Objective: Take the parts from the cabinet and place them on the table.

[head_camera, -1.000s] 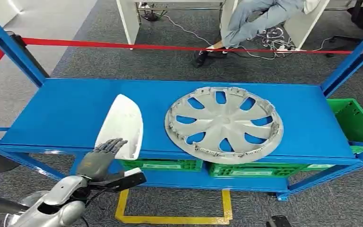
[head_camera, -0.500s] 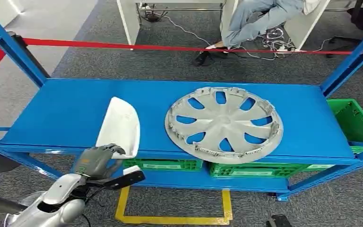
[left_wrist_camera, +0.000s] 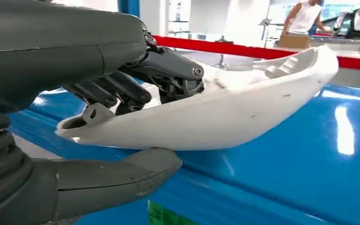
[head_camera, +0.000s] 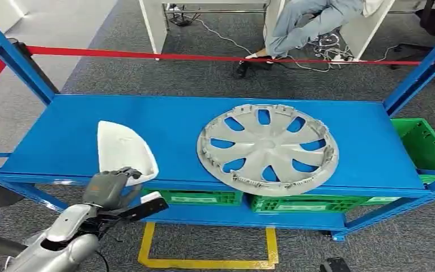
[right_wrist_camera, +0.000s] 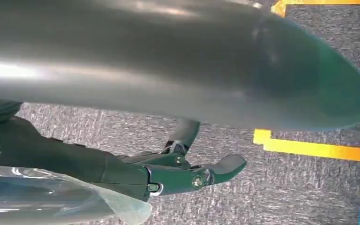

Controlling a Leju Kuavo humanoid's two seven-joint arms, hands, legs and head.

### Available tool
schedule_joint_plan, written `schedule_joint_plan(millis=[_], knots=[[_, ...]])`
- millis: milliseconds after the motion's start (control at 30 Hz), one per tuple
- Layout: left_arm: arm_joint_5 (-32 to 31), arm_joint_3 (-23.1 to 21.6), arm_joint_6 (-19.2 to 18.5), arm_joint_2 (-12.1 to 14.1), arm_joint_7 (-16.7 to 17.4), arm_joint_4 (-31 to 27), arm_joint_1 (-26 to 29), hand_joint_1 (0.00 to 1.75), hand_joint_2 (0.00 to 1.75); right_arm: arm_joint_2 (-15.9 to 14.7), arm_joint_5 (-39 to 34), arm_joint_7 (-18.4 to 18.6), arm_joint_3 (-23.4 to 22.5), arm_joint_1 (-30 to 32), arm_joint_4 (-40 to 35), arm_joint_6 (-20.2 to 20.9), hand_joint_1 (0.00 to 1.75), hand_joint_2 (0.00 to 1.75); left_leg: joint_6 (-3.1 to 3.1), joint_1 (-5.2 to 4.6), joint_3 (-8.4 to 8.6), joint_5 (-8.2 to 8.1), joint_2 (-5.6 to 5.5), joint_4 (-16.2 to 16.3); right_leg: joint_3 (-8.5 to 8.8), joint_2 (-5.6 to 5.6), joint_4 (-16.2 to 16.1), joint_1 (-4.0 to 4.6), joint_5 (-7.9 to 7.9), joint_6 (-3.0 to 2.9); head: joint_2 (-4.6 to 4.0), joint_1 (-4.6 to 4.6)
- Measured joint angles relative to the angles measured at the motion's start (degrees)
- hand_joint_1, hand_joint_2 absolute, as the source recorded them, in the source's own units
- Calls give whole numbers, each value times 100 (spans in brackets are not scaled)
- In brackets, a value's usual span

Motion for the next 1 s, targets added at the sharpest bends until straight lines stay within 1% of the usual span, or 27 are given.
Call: schedule_joint_plan(millis=[67, 200, 300, 433, 567, 600, 733, 900, 933, 1000], knots=[[-46, 15, 231, 0, -30, -24, 1, 175, 175, 0, 7, -2, -9, 8, 0, 0, 0, 0, 0, 0, -1, 0, 0, 0, -1, 0, 0, 0, 0, 0, 0, 0], [-192, 124, 935, 4, -151, -277, -1, 175, 175, 0, 4, -39, -33, 35, 13, 15, 0, 0, 0, 0, -4, 0, 0, 0, -3, -1, 0, 0, 0, 0, 0, -2], [-352, 221, 1362, 15, -230, -472, -4, 175, 175, 0, -13, -76, -37, 60, 33, 53, 0, 0, 0, 0, -7, 0, 0, 0, -5, -2, 0, 0, 0, 0, 0, 2], [-455, 332, 1592, 87, -335, -654, 2, 175, 175, 0, -33, -122, -37, 117, 109, 114, 0, 0, 0, 0, -9, 0, 0, 0, -7, -2, 0, -1, 0, 0, 0, 2], [-798, 437, 2206, 138, -512, -870, 12, 175, 175, 0, -120, -179, -29, 138, 173, 162, 0, 0, 0, 0, -12, 0, 0, 0, -11, -1, 0, 0, 0, 0, 0, 0], [-881, 470, 2298, 146, -518, -986, 10, 175, 175, 0, -147, -201, -29, 136, 179, 168, 0, 0, 0, 0, -12, 0, 0, 0, -11, -2, 0, 0, 0, 0, 0, 0], [-1222, 597, 2365, 153, -564, -1531, 3, 175, 175, 2, -184, -208, -26, 111, 181, 122, 0, 0, 0, 0, -12, 0, 0, 0, -10, -2, 0, 0, 0, 0, 0, 0], [-1624, 901, 2376, 125, -1203, -1994, 158, 175, 175, 2, -304, -313, 15, 124, 223, 206, 0, 0, 0, 0, -12, 0, 0, 0, -11, 0, 0, -1, 0, 0, 0, 0], [-1659, 961, 2376, 94, -1268, -2065, 178, 175, 175, 2, -330, -330, 20, 115, 232, 218, 0, 0, 0, 0, -12, 0, 0, 0, -11, 0, 0, -1, 0, 0, 0, 0], [-1718, 1025, 2376, 55, -1200, -2151, 179, 175, 175, 7, -361, -337, 22, 92, 232, 205, 0, 0, 0, 0, -12, 0, 0, 0, -11, -1, 0, -1, 0, 0, 0, 0]])
